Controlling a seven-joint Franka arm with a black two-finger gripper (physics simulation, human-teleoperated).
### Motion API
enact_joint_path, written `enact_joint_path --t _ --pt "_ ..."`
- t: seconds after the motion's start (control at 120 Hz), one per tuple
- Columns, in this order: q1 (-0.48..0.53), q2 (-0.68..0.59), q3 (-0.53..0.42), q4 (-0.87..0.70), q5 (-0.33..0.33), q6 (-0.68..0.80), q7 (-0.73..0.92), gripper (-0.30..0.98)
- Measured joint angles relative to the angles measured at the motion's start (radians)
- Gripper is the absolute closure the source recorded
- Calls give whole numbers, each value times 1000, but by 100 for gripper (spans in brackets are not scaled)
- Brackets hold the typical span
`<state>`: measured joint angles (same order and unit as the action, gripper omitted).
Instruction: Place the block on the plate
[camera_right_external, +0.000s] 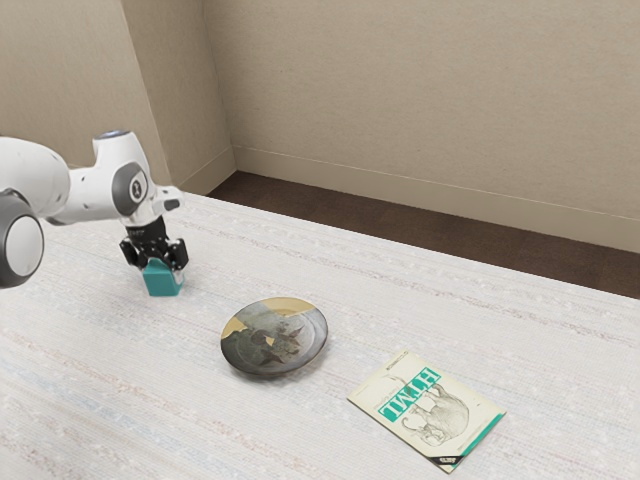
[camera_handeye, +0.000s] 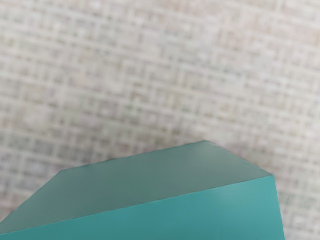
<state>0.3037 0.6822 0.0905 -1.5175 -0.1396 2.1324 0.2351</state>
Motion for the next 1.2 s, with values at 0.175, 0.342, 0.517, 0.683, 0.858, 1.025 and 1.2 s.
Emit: enact_joint_path --t 0.175,0.342,0.517,0.683,0.858,1.025,1.2 --pt "-2 -9 1 -2 -1 -1 -5 24" --pt "-11 -32 -4 -5 7 -6 -5 26" --pt "-24 -45 -12 -6 30 -8 -4 27" --pt "-60 -66 -18 -6 48 -8 -2 28" --pt "-95 -130 -44 -64 54 4 -2 31" --pt "-115 -268 -114 -206 58 54 -5 34" --pt "-154 -358 -158 -304 60 79 -9 36"
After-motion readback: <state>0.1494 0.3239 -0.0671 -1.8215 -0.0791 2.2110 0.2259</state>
